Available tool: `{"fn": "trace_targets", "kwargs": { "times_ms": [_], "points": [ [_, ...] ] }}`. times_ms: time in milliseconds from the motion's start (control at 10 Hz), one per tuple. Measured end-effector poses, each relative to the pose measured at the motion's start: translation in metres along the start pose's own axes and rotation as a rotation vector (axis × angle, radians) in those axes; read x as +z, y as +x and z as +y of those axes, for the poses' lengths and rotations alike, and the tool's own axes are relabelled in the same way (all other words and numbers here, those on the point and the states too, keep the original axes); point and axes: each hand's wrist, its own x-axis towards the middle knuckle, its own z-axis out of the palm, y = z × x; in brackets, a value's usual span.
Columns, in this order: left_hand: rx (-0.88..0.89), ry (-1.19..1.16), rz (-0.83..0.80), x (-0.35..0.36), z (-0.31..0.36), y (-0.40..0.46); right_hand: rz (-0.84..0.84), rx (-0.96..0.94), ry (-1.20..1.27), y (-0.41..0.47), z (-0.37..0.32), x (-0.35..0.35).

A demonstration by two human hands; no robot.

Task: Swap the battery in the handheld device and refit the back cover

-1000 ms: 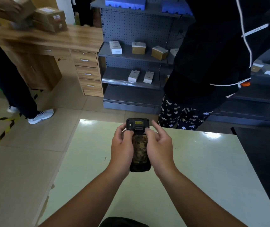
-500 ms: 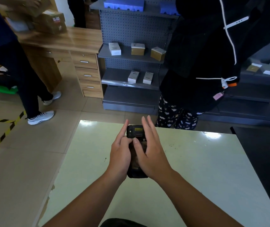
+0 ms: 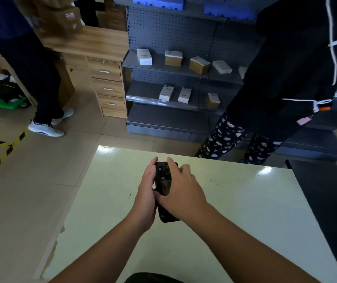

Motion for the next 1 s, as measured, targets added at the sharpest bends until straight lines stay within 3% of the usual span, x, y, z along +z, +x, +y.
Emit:
{"fn": "trace_targets", "kwargs": {
  "times_ms": [100, 200, 300, 400, 700, 1000],
  "points": [
    [-0.028, 0.050, -0.039, -0.008, -0.008, 0.003, -0.070, 0.050, 0.009, 0.005, -0.002, 0.001],
    [0.117, 0.462, -0.009, -0.034, -0.012, 0.008, -0.146, 0.099, 0.012, 0.007, 0.004, 0.009],
    [0.448, 1.208, 0.073, -0.079, -0.025, 0.012, -0.227, 0.155, -0.046, 0.011, 0.015, 0.030],
    [0.545, 1.573, 0.050, -0.106, -0.035, 0.014, -0.274, 0.191, -0.096, 0.018, 0.024, 0.061],
    [0.474, 1.715, 0.016, -0.137, -0.070, 0.023, -0.334, 0.257, -0.133, 0.040, 0.035, 0.162],
    [0.406, 1.718, -0.020, -0.160, -0.092, 0.028, -0.295, 0.284, -0.082, 0.035, 0.037, 0.186]
  ]
}}
